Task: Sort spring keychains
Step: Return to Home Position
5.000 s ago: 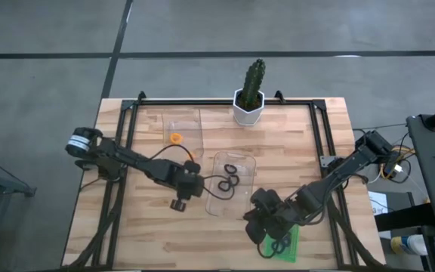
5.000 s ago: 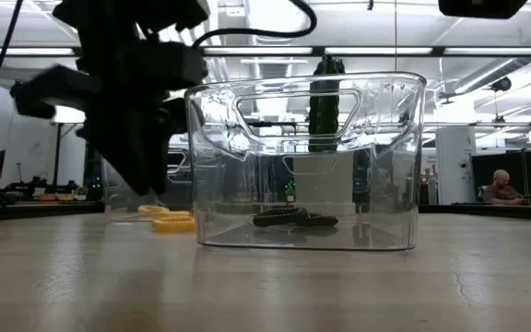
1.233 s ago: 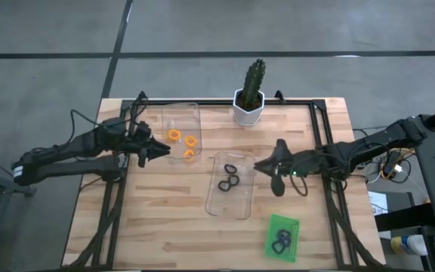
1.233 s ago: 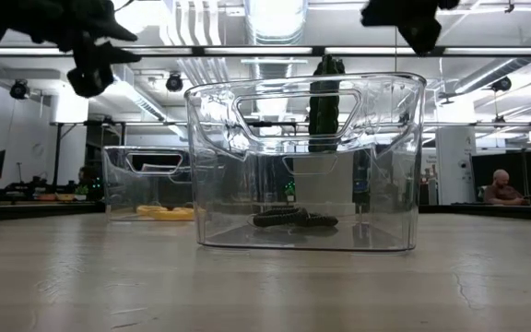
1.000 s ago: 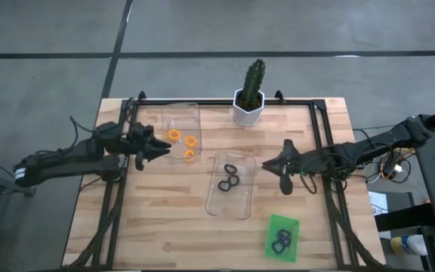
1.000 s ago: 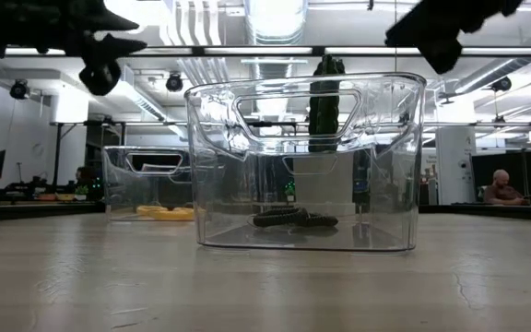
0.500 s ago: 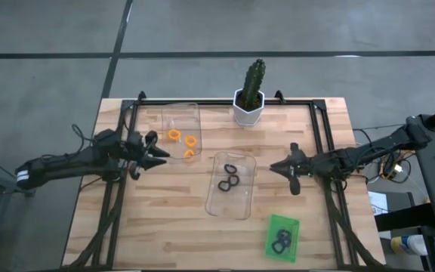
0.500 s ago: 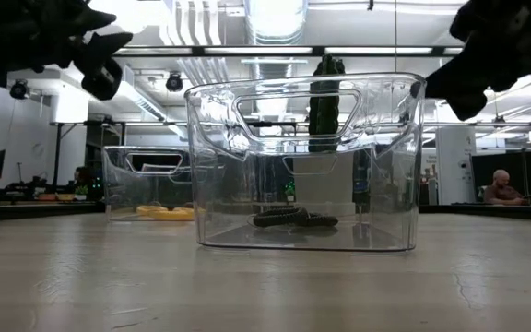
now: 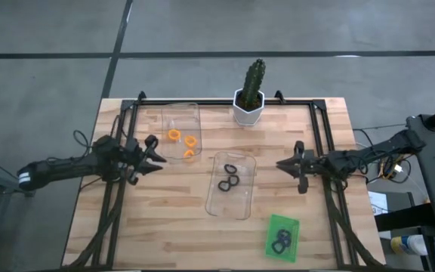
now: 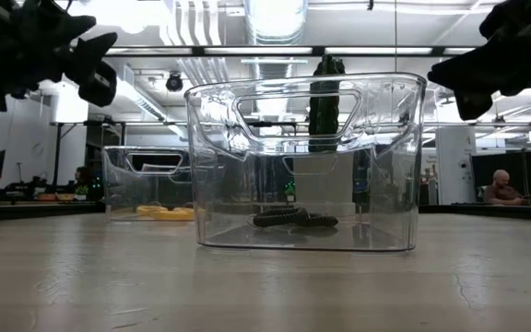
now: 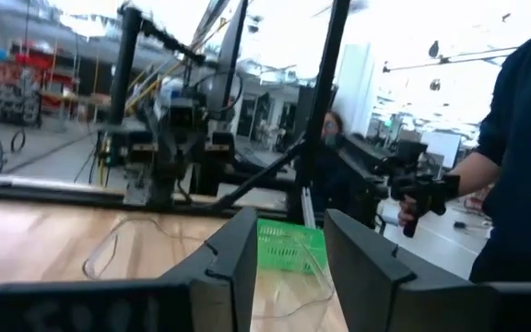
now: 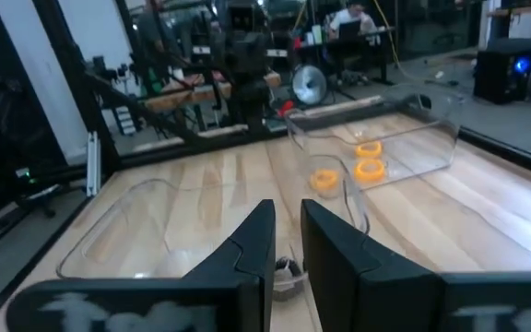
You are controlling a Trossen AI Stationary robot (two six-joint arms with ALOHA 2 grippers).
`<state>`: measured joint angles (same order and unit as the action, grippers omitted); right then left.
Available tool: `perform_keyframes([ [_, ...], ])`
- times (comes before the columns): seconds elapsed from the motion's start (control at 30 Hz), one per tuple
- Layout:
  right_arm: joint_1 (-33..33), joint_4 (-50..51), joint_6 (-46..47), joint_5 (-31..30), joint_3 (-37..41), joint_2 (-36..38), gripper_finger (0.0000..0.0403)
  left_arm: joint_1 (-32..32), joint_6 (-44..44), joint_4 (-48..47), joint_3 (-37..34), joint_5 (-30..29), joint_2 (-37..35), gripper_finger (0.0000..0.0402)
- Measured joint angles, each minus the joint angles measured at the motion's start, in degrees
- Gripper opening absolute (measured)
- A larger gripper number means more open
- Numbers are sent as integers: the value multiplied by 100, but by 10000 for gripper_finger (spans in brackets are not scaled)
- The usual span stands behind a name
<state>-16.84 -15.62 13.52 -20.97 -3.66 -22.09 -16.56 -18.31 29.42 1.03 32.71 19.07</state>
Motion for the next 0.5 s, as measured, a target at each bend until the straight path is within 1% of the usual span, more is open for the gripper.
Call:
perform_keyframes([
  [0.07,2,-2,-14,0,103,209,52,0,42,147,-50,0,-46,121],
  [0.2,2,7,-13,-2,269,618,52,0,231,-51,-52,-90,-64,121],
  [0.27,10,16,-44,-11,311,782,52,0,307,-87,-52,-425,-63,121],
  [0.37,39,152,-162,-105,314,951,52,2,326,-1,-54,-1176,-71,121],
  [0.5,37,216,-502,-465,314,1053,52,4,362,-83,-54,-1707,-94,121],
])
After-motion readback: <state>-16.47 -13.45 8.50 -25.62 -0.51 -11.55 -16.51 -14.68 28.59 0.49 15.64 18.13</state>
